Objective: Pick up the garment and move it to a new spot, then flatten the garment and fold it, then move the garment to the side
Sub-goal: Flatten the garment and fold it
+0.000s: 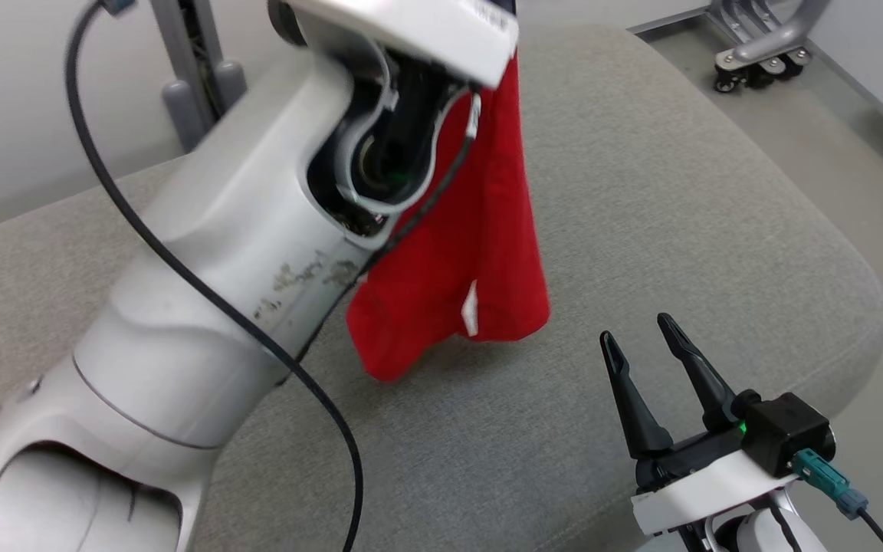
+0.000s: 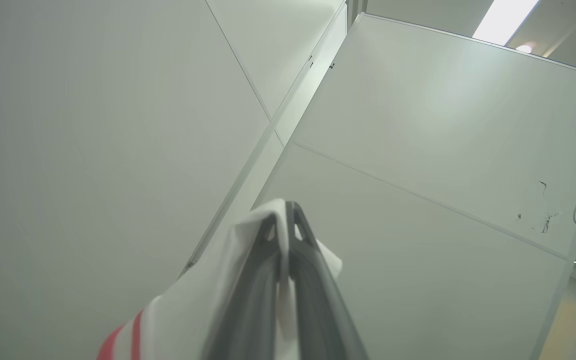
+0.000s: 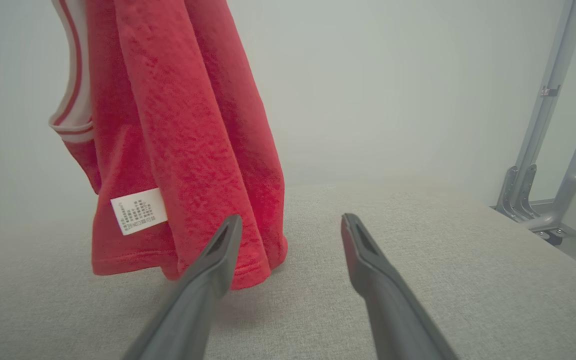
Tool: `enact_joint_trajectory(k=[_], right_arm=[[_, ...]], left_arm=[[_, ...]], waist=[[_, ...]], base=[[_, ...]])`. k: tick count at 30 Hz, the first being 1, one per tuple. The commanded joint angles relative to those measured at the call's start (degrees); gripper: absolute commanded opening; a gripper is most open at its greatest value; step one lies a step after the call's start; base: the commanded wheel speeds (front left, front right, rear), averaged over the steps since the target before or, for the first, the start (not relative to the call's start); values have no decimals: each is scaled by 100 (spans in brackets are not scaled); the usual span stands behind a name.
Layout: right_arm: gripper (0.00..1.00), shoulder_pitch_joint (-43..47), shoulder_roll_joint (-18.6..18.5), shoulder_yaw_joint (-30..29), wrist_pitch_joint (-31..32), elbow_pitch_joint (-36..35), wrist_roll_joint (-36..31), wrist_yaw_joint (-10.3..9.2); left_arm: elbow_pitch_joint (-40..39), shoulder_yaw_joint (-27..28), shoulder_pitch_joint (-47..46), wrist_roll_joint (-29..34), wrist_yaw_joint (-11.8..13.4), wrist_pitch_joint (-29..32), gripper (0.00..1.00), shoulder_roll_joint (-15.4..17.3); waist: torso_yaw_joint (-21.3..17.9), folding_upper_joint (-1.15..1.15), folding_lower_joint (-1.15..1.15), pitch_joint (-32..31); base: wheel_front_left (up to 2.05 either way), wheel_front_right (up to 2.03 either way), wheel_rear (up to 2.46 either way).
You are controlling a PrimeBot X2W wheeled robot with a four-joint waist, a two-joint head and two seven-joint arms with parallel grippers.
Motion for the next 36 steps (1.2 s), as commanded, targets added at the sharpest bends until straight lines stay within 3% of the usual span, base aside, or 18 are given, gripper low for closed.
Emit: enact_joint_trajectory(k=[1,8,14,22,29,36], right_arm=[[100,40,-34,6,-31,36,17,-1],[100,62,-33,-46,-31,-22,59,-1],[100,84,-35,-219,-31,-74,-48,-1],[100,122,-33,-276,-31,-102,-166,-1],[100,254,-36,-259,-31,-73,-278,-1],[100,350,-36,-245,-31,-35,-377,-1]], left_arm=[[21,100,-181,-110,32,-10,0,18],[160,356,-612,-193,353,-9,0,42],[702,301,321,67,549,-10,0,15],[1058,1239,2069,1139,125,-10,0,13],[431,2572,3471,2640,-330,-10,0,16],[-59,3774,4399,3499,-503,-11,0,20]], waist=[[-215,0,0,-18],[-376,0,0,73],[86,0,0,165],[836,0,0,194],[1260,0,0,41],[1484,0,0,-99]], base=[[0,0,0],[0,0,0],[0,0,0],[0,0,0],[0,0,0],[0,0,0]])
